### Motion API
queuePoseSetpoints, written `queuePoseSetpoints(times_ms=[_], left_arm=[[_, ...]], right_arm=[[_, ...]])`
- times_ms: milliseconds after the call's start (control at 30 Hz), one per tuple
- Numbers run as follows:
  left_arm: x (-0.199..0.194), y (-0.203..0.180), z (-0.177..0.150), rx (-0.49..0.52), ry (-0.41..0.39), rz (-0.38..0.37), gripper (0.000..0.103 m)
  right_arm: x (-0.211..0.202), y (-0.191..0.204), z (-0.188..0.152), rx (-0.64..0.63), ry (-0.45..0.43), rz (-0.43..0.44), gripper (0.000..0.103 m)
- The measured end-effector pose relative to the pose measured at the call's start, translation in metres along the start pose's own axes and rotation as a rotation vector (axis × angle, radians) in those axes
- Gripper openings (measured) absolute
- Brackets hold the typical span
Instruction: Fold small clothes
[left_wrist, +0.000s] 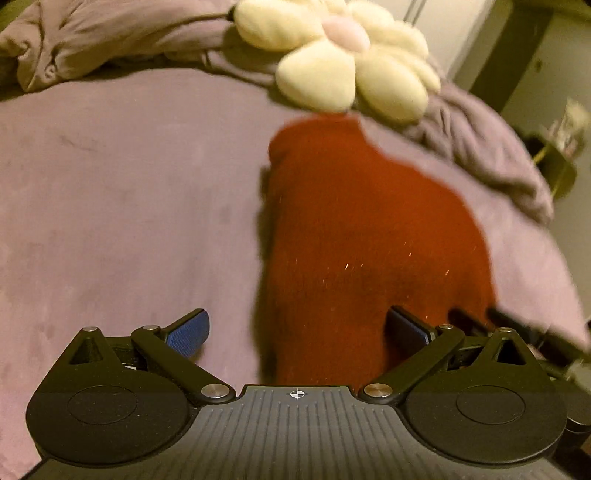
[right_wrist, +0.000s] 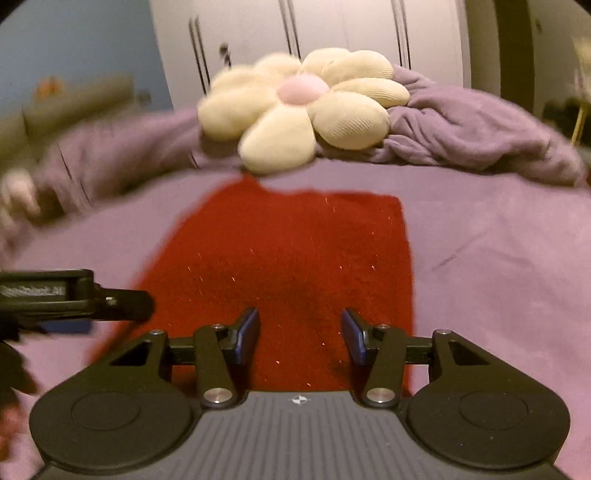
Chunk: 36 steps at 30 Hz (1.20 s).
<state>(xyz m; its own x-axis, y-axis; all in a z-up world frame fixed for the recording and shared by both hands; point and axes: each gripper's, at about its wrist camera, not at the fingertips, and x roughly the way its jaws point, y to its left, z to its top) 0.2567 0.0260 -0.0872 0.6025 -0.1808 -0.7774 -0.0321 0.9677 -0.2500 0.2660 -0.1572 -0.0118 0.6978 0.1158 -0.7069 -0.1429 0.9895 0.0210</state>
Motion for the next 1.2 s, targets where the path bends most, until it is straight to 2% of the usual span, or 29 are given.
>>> queuePoseSetpoints(times_ms=[67, 133, 233, 300, 367, 467, 533, 567, 667, 800, 933, 1200], left_arm=[[-0.007, -0.003, -0.002, -0.006, 0.017, 0.016, 0.103], [-0.02, -0.003, -0.006, -0.003, 0.017, 0.03, 0.103], [-0.039, -0.006, -0.025, 0.029, 0.023, 0.062, 0.103], [-0.044, -0.013, -0.041, 0.06, 0.067, 0.104, 0.103], [-0.051, -0.019, -0.062, 0.113, 0.089, 0.133, 0.103], [-0.064, -0.023, -0.086, 0.166, 0.107, 0.192, 0.103], [-0.069, -0.027, -0.092, 0.215, 0.119, 0.221, 0.103], [-0.071, -0.029, -0.091, 0.234, 0.125, 0.235, 0.103], [-0.08, -0.033, -0.086, 0.261, 0.118, 0.259, 0.103], [-0.092, -0.036, -0.073, 0.253, 0.121, 0.245, 0.103], [-0.103, -0.036, -0.057, 0.239, 0.078, 0.265, 0.103], [-0.107, -0.042, -0.04, 0.255, 0.049, 0.278, 0.103]], right_arm=[[-0.003, 0.011, 0.003, -0.073, 0.025, -0.05, 0.049], [-0.017, 0.015, 0.008, -0.078, 0.05, -0.078, 0.049], [-0.04, 0.019, -0.005, -0.062, 0.128, -0.062, 0.052], [-0.051, 0.023, -0.024, -0.044, 0.23, -0.025, 0.068], [-0.065, 0.026, -0.047, -0.023, 0.287, 0.01, 0.074], [-0.086, 0.029, -0.074, 0.007, 0.347, -0.013, 0.086], [-0.094, 0.029, -0.078, 0.02, 0.369, -0.032, 0.091], [-0.096, 0.03, -0.077, 0.02, 0.377, -0.05, 0.098], [-0.109, 0.031, -0.065, 0.014, 0.335, -0.078, 0.099], [-0.12, 0.031, -0.038, 0.039, 0.284, -0.08, 0.099], [-0.124, 0.035, -0.021, 0.003, 0.238, -0.123, 0.099], [-0.117, 0.026, -0.003, 0.109, 0.292, -0.119, 0.099]])
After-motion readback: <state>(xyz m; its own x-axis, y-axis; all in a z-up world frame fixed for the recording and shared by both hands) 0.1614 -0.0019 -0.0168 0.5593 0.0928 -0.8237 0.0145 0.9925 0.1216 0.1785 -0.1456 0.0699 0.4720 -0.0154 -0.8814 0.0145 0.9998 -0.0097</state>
